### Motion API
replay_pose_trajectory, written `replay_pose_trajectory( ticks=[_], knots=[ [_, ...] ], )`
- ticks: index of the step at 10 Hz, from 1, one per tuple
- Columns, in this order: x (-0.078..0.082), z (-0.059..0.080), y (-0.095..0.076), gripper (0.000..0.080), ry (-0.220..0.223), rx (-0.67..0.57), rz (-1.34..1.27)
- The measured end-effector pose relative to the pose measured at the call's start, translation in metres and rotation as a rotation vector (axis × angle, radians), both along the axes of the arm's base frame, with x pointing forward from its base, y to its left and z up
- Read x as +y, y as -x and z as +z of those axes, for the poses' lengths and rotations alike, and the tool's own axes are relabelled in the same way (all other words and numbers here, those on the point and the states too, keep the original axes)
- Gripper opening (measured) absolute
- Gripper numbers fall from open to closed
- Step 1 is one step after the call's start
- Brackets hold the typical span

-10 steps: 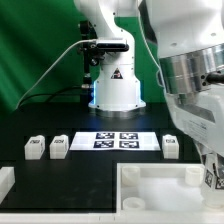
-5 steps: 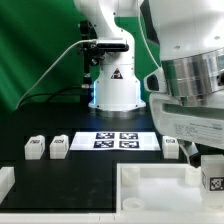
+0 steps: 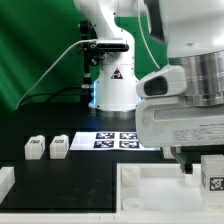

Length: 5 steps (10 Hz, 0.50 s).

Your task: Assemble one leg

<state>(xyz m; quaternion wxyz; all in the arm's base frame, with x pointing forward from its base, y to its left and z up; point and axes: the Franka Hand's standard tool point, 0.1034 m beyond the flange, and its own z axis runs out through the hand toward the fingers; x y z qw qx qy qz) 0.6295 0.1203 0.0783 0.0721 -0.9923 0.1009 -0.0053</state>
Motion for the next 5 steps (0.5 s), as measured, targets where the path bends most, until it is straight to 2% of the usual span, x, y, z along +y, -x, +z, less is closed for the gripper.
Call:
replay_pose_trajectory(
  ticks=[1,2,4,5],
  knots=[
    [0.0009,0.0002,-0.002,0.0649,0.026,-0.024,0.123],
    [0.0013,0.0001,-0.002,0.0649,0.019,-0.02,0.1],
    [0.0016,0.0,-0.0019,0.0383,0.019,-0.02,0.096],
    [0.0,-0.0002,-0.0021,0.0306,0.014,-0.005,-0.009]
  ],
)
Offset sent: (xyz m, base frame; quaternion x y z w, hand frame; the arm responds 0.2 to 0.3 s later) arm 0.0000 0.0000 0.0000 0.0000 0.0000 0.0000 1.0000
